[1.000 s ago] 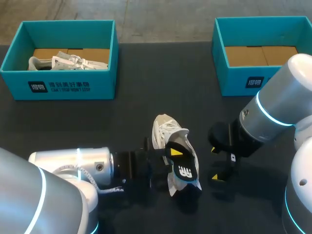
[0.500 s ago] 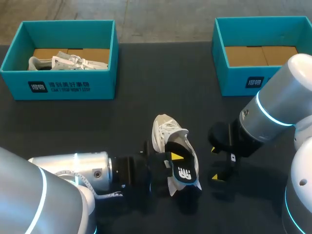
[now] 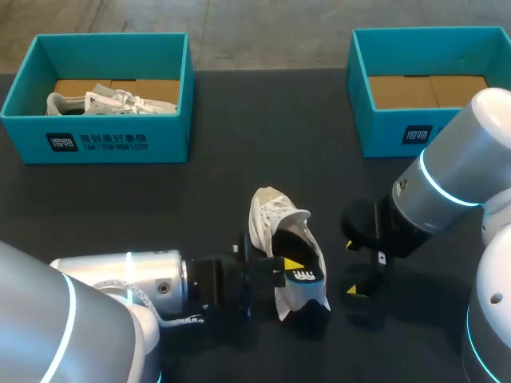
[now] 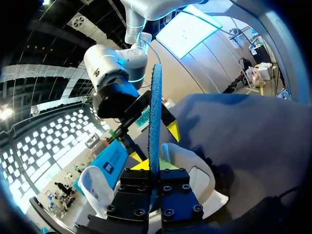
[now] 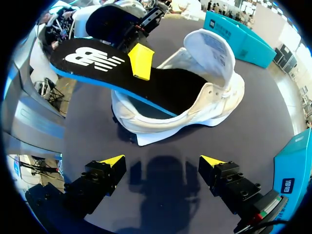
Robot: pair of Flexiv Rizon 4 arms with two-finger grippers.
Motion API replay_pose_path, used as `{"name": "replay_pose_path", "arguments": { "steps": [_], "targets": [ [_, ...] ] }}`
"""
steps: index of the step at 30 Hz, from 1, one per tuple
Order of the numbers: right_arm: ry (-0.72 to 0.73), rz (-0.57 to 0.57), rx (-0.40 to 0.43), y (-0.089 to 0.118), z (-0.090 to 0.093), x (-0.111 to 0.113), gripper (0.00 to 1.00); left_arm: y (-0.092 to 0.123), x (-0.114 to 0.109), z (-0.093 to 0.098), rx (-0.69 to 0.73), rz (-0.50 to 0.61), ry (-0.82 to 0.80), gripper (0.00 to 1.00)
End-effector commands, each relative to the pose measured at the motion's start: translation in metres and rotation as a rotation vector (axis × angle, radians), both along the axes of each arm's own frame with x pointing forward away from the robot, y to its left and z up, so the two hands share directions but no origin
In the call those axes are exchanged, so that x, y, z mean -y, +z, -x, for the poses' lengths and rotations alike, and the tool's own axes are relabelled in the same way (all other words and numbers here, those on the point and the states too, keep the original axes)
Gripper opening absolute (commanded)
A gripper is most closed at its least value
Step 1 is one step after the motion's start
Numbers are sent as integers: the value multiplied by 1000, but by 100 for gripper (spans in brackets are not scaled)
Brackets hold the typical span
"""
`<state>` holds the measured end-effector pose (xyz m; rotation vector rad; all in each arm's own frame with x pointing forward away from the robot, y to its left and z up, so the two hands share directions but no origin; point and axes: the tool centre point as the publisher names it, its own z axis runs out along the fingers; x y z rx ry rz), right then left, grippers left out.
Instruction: Take the shoe out of the shoebox, open the shoe tongue, remove and reinsert the insole, then place the shoe into the shoebox
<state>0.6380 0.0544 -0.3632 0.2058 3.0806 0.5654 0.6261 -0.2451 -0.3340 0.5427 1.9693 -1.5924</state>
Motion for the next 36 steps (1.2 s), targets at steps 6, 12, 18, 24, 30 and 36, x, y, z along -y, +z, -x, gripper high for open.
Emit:
{"name": "replay_pose_path", "arguments": {
  "steps": [6,12,18,24,30,36],
  "targets": [
    [-1,2,3,0,1,0,100,-9,7,-10,25,1,21,0],
    [-1,2,3,0,1,0,100,-16,6,-19,50,-34,46,0],
    [-1,2,3,0,1,0,100,-22,4,-28,60,-61,76,0],
    [-1,2,3,0,1,0,100,-23,3,-30,51,-62,81,0],
    [-1,2,3,0,1,0,100,-16,3,-23,38,-42,64,0],
    [-1,2,3,0,1,0,100,-9,1,-18,37,-21,54,33]
  ]
}}
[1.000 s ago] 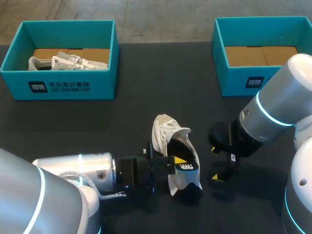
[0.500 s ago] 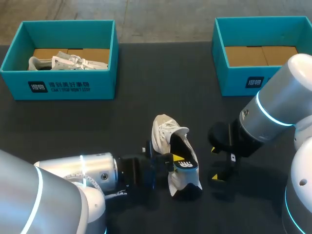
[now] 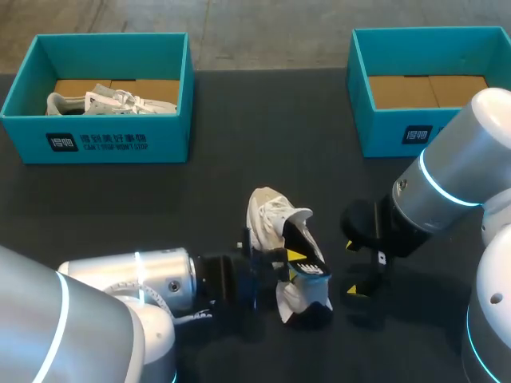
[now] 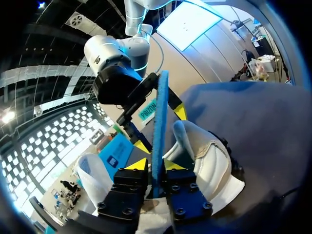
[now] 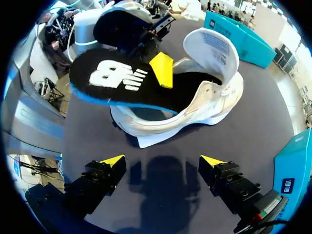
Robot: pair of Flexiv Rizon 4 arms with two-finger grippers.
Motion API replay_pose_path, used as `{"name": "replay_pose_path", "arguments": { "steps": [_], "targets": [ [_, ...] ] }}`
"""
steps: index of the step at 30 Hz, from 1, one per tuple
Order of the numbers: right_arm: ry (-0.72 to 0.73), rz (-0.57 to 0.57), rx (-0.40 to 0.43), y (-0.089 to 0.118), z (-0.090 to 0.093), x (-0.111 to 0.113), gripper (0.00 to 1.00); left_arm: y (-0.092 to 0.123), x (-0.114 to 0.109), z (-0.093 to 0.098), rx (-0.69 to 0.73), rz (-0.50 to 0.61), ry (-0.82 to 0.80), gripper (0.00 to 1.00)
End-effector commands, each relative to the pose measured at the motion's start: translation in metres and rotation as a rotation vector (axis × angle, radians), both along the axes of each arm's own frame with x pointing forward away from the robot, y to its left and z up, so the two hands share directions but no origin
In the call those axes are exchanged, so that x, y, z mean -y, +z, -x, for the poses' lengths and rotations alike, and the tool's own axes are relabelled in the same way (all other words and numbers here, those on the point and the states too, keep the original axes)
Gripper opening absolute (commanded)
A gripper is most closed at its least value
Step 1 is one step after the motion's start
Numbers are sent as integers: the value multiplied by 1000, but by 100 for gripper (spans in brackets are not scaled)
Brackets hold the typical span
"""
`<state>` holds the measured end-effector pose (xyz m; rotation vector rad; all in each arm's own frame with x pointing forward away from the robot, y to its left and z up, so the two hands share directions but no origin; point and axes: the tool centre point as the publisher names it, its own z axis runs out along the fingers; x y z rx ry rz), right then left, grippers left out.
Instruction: Take the shoe out of the shoebox, open the shoe tongue, remove and reinsert the insole, then place the shoe into the shoebox
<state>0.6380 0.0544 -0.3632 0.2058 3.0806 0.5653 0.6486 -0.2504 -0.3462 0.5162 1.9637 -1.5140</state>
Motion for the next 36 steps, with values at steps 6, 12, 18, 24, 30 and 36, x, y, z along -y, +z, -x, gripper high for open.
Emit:
{"name": "replay_pose_path", "arguments": {
  "steps": [6,12,18,24,30,36],
  "targets": [
    [-1,2,3,0,1,0,100,12,-3,11,7,30,-18,31],
    [-1,2,3,0,1,0,100,17,0,17,14,44,-38,31],
    [-1,2,3,0,1,0,100,18,2,21,19,42,-53,7],
    [-1,2,3,0,1,0,100,14,4,19,11,46,-40,0],
    [-1,2,3,0,1,0,100,9,5,15,35,38,-24,0],
    [-1,2,3,0,1,0,100,-5,5,-1,51,5,8,0]
  ]
}}
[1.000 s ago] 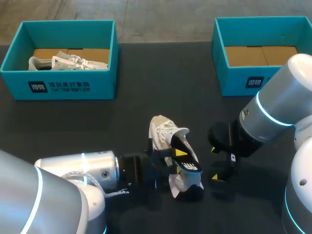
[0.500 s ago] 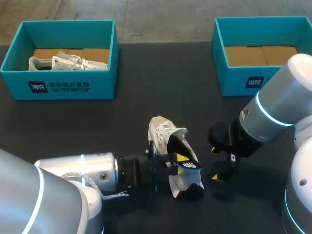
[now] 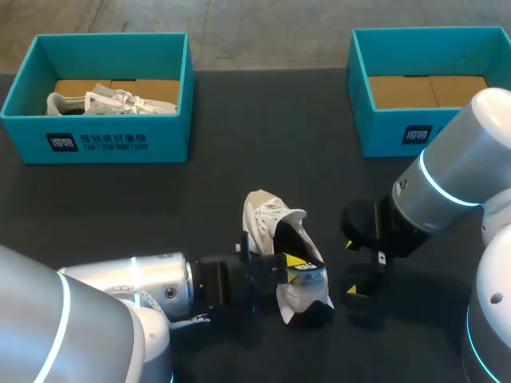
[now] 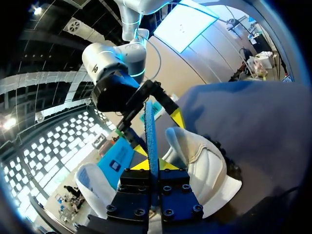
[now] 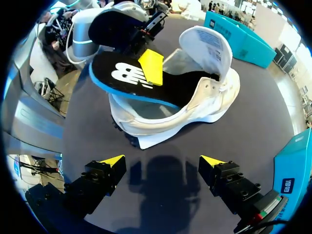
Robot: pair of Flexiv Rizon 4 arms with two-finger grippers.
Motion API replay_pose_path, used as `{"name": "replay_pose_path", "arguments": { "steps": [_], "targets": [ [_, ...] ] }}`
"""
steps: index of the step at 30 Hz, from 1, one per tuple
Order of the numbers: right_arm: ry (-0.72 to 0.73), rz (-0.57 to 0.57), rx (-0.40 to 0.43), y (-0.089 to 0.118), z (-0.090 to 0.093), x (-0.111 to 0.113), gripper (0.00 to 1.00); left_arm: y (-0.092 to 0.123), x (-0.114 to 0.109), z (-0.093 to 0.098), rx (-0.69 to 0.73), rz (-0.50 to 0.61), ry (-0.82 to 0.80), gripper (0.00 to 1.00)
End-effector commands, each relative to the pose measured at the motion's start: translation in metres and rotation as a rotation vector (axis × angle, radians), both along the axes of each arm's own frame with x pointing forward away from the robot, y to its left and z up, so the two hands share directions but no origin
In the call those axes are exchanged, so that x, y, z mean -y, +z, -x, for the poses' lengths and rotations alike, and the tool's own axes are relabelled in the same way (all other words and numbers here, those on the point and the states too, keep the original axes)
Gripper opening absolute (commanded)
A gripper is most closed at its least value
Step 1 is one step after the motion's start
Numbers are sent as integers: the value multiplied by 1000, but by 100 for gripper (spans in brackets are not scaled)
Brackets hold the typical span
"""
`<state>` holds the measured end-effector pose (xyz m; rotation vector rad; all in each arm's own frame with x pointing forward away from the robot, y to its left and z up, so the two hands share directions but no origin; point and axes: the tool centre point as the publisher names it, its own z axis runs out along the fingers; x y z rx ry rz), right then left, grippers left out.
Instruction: Take the shoe out of the shoebox, open the shoe tongue, remove and reinsert the insole, then place the shoe into the shoebox
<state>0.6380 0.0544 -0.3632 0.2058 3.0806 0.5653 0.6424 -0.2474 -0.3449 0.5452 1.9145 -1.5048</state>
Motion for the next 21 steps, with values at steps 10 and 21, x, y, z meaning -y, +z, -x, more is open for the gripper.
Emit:
{"name": "replay_pose_path", "arguments": {
  "steps": [10,21],
  "targets": [
    [-1,2,3,0,1,0,100,-11,4,-14,2,-30,27,0],
    [-1,2,3,0,1,0,100,8,2,-2,-5,6,10,40]
  ]
}}
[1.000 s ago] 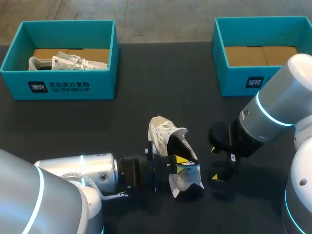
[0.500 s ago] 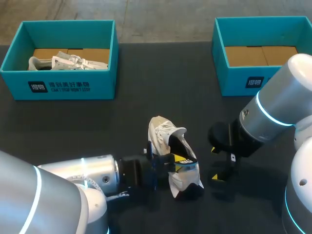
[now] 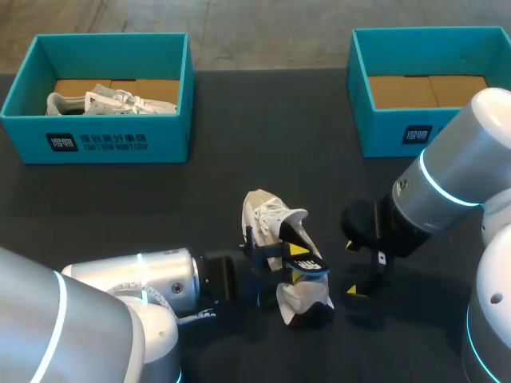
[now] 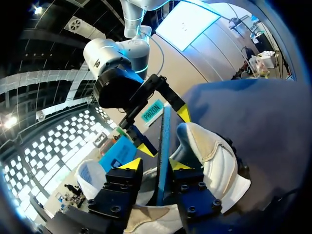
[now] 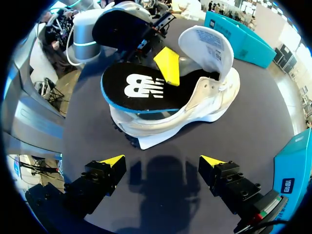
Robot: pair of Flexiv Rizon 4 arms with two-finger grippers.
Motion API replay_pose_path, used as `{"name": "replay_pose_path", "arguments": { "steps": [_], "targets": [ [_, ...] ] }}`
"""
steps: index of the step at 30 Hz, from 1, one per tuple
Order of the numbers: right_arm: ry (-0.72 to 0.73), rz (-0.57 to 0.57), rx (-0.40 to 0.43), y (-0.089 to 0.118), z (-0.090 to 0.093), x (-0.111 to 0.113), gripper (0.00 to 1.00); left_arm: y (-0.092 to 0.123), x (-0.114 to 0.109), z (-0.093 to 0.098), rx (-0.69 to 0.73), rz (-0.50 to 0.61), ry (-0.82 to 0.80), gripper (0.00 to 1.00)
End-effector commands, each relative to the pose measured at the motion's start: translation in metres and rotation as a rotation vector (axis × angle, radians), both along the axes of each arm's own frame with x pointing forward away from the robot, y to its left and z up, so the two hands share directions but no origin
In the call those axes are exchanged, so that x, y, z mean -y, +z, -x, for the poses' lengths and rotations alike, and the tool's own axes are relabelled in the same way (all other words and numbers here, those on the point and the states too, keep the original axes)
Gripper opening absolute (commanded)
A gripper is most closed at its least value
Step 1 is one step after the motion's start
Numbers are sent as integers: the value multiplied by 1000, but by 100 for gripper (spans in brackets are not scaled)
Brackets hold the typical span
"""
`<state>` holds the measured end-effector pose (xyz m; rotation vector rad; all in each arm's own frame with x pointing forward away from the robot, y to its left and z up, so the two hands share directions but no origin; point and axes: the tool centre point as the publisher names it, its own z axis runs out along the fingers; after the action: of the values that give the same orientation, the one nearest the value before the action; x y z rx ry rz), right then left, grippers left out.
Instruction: Take the shoe out of the shoebox, open the shoe tongue, remove and reinsert the insole, then place the shoe into the shoebox
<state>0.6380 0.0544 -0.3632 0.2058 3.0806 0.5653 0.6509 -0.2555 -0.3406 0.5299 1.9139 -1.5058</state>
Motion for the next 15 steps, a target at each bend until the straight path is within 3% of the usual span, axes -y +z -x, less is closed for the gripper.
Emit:
{"name": "replay_pose_path", "arguments": {
  "steps": [1,9,10,11,12,15],
  "targets": [
    [-1,2,3,0,1,0,100,6,-6,8,0,2,-1,39],
    [-1,2,3,0,1,0,100,17,-5,17,11,16,-19,27],
    [-1,2,3,0,1,0,100,17,-4,18,11,16,-20,22],
    [-1,2,3,0,1,0,100,17,-4,18,12,16,-22,6],
    [-1,2,3,0,1,0,100,17,-4,18,13,14,-26,0],
    [-1,2,3,0,1,0,100,14,-3,17,15,6,-28,0]
  ]
}}
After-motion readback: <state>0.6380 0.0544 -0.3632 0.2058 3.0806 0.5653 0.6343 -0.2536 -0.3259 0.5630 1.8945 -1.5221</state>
